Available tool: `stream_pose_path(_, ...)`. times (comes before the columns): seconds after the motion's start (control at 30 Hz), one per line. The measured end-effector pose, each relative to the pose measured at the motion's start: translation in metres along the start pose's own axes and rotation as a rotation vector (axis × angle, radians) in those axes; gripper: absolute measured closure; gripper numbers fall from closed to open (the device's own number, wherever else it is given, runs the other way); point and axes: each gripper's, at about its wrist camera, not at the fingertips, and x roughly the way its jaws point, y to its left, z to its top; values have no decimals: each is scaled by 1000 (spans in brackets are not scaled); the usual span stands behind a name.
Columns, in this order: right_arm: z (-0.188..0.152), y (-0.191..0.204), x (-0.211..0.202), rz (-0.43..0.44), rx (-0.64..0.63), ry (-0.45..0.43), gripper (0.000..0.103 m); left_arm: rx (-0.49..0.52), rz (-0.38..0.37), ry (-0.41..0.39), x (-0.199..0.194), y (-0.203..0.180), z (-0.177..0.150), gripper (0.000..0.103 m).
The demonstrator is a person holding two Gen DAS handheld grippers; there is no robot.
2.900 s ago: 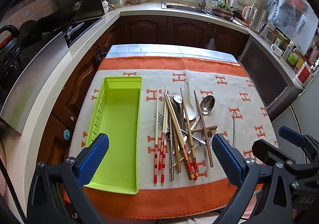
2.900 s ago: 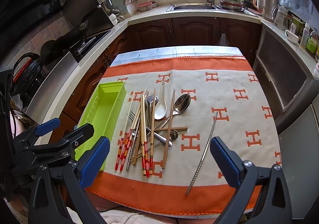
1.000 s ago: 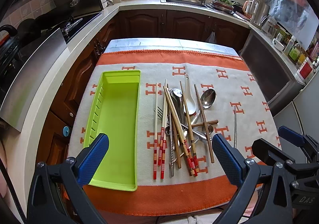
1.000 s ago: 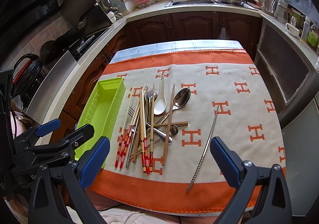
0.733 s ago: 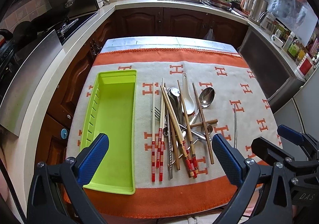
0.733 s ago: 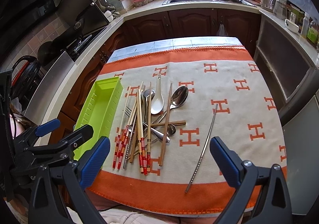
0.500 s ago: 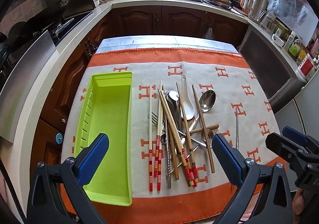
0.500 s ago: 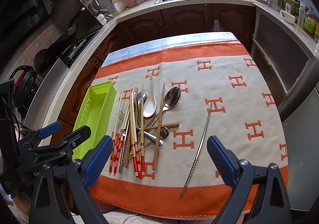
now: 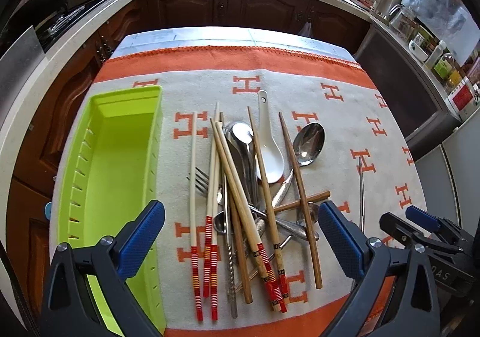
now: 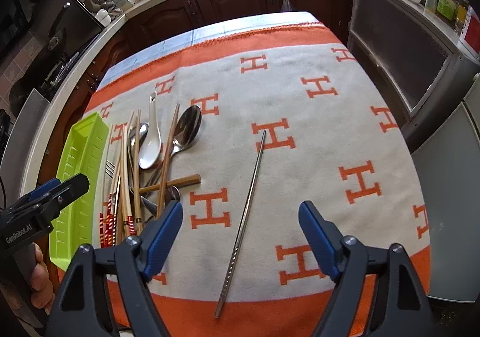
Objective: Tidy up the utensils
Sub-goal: 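Grasp the long metal skewer with the right tool while the left tool grasps a wooden chopstick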
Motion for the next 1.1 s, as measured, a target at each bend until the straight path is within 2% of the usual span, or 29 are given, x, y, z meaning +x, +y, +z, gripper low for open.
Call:
stream_pose_path(0.1, -5, 2, 20, -19, -21, 24, 35, 36, 0, 8, 13, -12, -1, 6)
stream_pose_path(0.23, -13, 4, 43, -52, -55, 63, 51, 60, -18, 46, 29, -24, -1, 22)
stream_pose_path(0.3, -18, 6, 52, -67, -70, 90, 54, 79, -25, 69, 37, -30, -1, 24)
stream_pose_path(0.37, -22, 11, 52, -99, -111, 67, 56, 89, -28, 84, 42, -36, -1, 24)
stream_pose_path(0.47, -29, 18, 52, -149, -165, 51, 64, 77, -35, 101, 47, -40, 2, 27)
stream_pose_path(0.53, -32, 20, 50, -146, -194, 48, 79, 66, -38, 104, 51, -42, 5, 28)
stream_pose_path(0.57, -34, 21, 49, -146, -206, 47, 83, 61, -39, 105, 53, -43, 6, 28)
stream_pose_path(0.6, -36, 23, 48, -148, -217, 47, 93, 54, -40, 107, 55, -44, 8, 28)
stream_pose_path(0.7, -38, 21, 45, -149, -213, 39, 97, 37, -52, 125, 63, -44, 14, 32)
stream_pose_path(0.77, -36, 13, 45, -116, -174, 41, 97, 32, -71, 146, 69, -46, 19, 49)
stream_pose_path(0.87, -28, -2, 45, -50, -94, 51, 98, -1, -91, 185, 79, -44, 29, 58)
stream_pose_path(0.97, -22, -15, 46, 14, -17, 62, 98, -25, -105, 214, 86, -46, 37, 60)
stream_pose_path(1.1, -18, -25, 45, 51, 25, 65, 98, -23, -93, 222, 88, -52, 42, 64)
